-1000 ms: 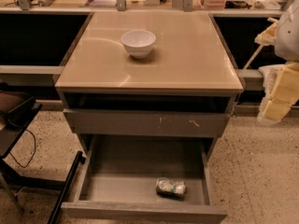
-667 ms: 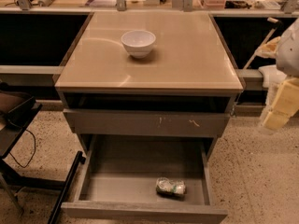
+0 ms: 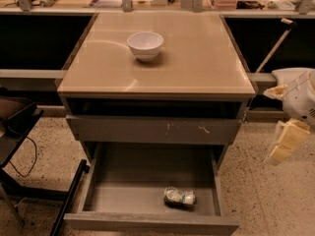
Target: Pick 7up can from middle drawer and place on counter
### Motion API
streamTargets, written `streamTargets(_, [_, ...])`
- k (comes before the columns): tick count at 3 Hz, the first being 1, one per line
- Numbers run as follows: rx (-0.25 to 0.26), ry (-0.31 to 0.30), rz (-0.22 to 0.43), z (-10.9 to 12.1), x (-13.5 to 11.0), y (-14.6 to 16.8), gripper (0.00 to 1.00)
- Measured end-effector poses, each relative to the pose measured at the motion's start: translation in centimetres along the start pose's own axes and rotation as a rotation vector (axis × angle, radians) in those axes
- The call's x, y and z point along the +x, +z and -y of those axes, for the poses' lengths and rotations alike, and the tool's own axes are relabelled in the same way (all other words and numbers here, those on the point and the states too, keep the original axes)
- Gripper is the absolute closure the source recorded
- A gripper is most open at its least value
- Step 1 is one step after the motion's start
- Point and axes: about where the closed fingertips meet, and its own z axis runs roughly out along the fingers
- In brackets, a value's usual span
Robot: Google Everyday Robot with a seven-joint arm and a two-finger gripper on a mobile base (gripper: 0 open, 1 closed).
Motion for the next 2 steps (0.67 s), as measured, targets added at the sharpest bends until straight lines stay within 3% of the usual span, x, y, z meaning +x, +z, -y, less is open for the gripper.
streamTargets(1, [-0.061, 0.041, -0.023, 0.35, 2.6, 5.28, 0.0])
streamTargets(2, [-0.068, 0.043, -0.022, 0.34, 2.78, 5.74, 0.0])
